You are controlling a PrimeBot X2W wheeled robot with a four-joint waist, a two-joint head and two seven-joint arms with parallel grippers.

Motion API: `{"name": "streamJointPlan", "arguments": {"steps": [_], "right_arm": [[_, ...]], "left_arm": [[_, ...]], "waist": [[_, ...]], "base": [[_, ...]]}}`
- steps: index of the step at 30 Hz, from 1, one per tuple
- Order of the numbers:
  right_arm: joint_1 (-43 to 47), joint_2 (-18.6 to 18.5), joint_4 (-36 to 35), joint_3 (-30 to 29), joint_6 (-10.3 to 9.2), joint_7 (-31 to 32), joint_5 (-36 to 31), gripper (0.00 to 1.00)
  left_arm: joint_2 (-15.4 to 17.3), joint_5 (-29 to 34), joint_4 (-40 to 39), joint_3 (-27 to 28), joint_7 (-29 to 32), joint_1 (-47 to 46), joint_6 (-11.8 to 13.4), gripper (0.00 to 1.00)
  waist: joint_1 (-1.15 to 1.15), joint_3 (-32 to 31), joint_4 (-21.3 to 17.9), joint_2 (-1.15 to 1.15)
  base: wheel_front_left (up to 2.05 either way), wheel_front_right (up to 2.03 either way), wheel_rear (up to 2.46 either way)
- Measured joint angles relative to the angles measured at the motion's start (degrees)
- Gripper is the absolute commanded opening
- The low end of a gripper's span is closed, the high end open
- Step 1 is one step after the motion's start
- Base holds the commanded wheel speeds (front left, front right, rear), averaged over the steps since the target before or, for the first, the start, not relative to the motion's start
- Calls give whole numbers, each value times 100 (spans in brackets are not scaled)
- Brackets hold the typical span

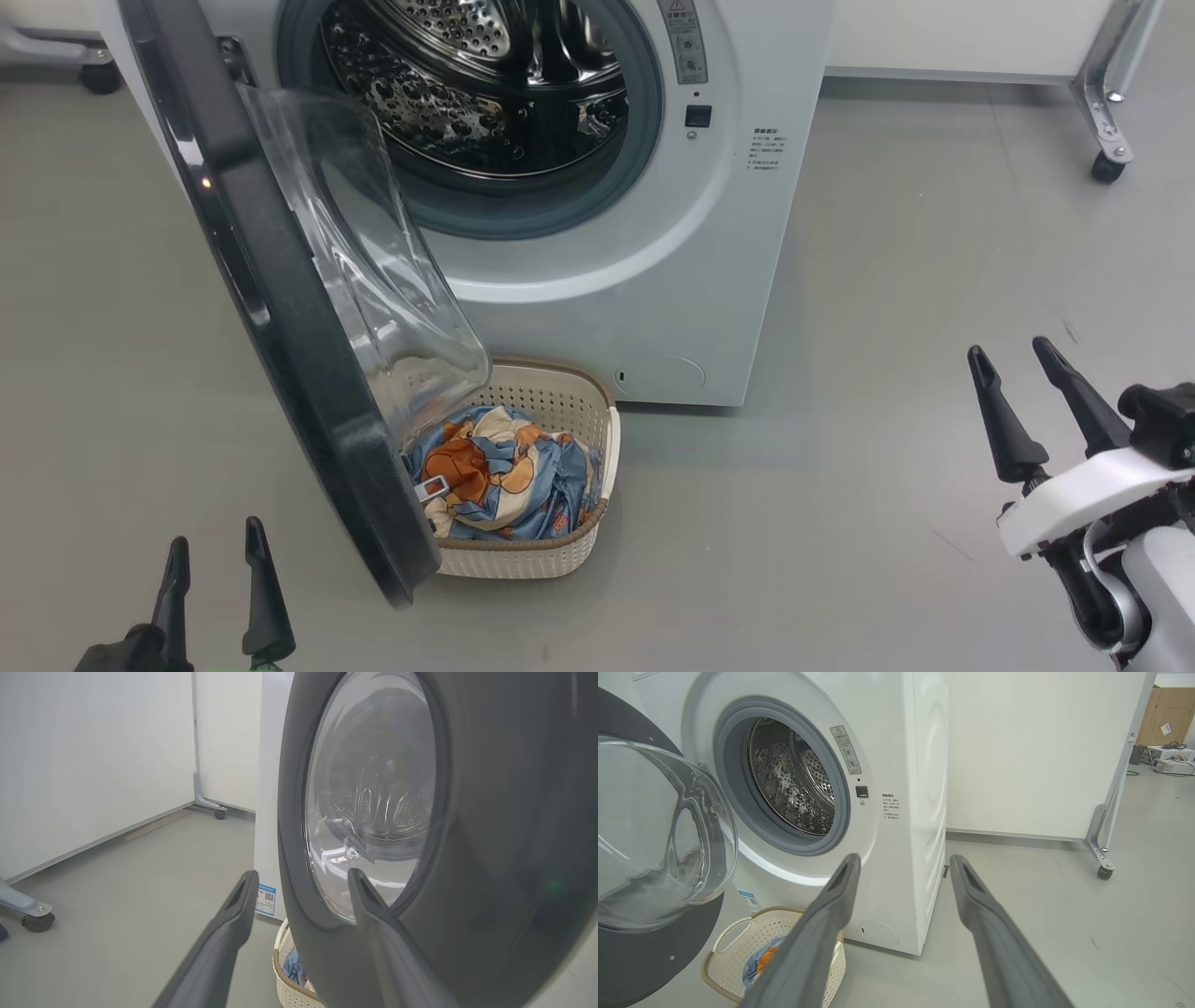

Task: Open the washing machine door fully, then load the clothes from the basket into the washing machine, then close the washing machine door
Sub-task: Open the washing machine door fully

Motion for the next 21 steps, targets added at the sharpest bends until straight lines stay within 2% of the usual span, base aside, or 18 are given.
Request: {"name": "streamJointPlan", "arguments": {"steps": [3,10,21], "right_arm": [[240,37,74,-147,-124,8,-80,100],[597,389,-208,-806,-363,51,-466,100],[1418,766,-346,-1572,-567,51,-909,100]], "left_arm": [[-1,2,21,4,0,9,-13,100],[1,67,45,57,0,199,-19,100],[1,92,38,183,0,308,-64,100]], "waist": [[0,-39,-88,0],[0,-121,-247,0],[0,-136,-390,0]], "base": [[0,0,0],[0,0,0],[0,0,0]]}}
